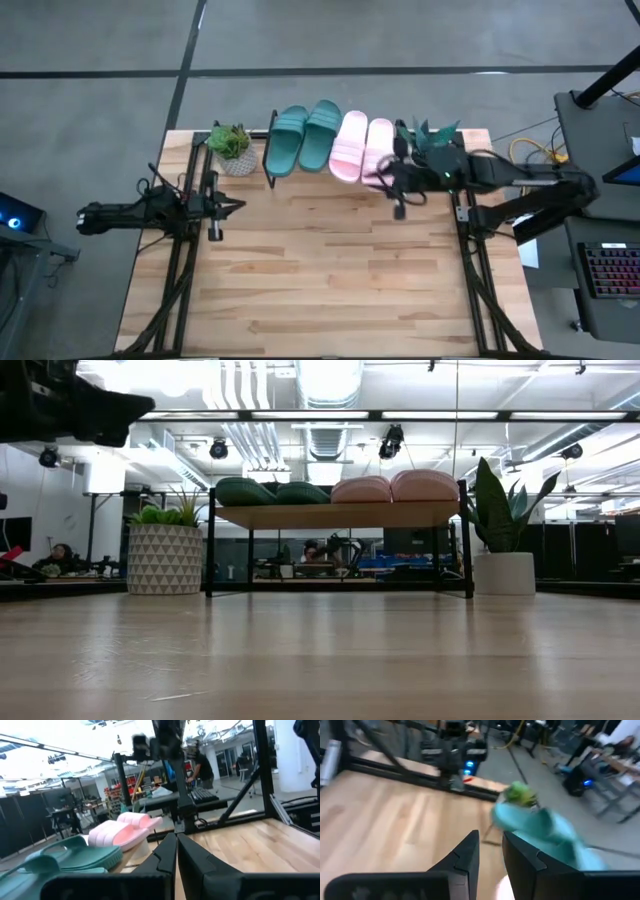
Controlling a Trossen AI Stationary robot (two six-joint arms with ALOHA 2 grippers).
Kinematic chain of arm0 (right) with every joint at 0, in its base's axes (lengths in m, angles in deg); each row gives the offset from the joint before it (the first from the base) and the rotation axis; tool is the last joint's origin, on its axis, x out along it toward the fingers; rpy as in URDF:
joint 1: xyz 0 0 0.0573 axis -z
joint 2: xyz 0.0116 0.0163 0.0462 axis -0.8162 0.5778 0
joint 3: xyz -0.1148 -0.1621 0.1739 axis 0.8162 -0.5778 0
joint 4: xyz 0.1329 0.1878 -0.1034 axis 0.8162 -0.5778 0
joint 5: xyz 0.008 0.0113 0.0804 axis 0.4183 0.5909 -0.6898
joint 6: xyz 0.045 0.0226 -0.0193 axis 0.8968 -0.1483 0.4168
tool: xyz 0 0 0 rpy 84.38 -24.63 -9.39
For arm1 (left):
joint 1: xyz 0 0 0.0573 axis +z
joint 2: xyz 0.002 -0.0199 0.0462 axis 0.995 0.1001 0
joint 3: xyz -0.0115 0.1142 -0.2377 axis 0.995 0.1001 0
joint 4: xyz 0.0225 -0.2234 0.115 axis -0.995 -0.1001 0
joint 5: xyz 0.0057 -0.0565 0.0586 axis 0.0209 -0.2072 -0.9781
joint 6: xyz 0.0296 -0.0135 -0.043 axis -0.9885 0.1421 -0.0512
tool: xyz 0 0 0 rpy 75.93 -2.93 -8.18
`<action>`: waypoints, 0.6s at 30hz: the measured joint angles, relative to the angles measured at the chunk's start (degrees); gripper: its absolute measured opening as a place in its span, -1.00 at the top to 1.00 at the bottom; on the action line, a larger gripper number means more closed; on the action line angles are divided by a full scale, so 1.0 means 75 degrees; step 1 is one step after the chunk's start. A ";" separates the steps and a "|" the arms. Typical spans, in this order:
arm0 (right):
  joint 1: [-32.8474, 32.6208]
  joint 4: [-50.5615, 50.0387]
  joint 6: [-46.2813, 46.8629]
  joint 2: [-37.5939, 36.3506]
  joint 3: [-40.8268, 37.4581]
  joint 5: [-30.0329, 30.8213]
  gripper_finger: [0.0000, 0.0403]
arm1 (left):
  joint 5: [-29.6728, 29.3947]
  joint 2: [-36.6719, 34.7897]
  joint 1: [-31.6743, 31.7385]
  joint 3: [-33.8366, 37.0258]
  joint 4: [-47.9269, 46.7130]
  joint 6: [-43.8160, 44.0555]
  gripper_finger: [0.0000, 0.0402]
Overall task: Pick and place slides into the shelf
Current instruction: Return to Home Position
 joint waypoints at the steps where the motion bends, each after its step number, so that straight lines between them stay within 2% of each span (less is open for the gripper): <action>1: -0.0128 0.0105 0.0175 -0.0252 -0.0395 -0.0006 0.62 | -0.0005 -0.0017 0.0000 0.0000 -0.0009 0.0000 1.00; 7: -0.0718 0.0928 0.1304 -0.1536 -0.2745 -0.0875 0.66 | -0.0030 -0.0098 0.0000 0.0000 -0.0048 -0.0003 1.00; 10: -0.0858 0.1712 0.1754 -0.1849 -0.3852 -0.0911 0.69 | -0.0032 -0.0023 0.0000 0.0000 -0.0036 -0.0003 1.00; 14: -0.0836 0.3959 0.1834 -0.1831 -0.5148 -0.0894 0.72 | -0.0035 0.0049 0.0000 0.0000 -0.0030 0.0114 1.00; 18: -0.0651 0.6546 0.1471 -0.1175 -0.6065 -0.0899 0.75 | -0.0038 0.0049 0.0000 0.0000 -0.0033 0.0266 1.00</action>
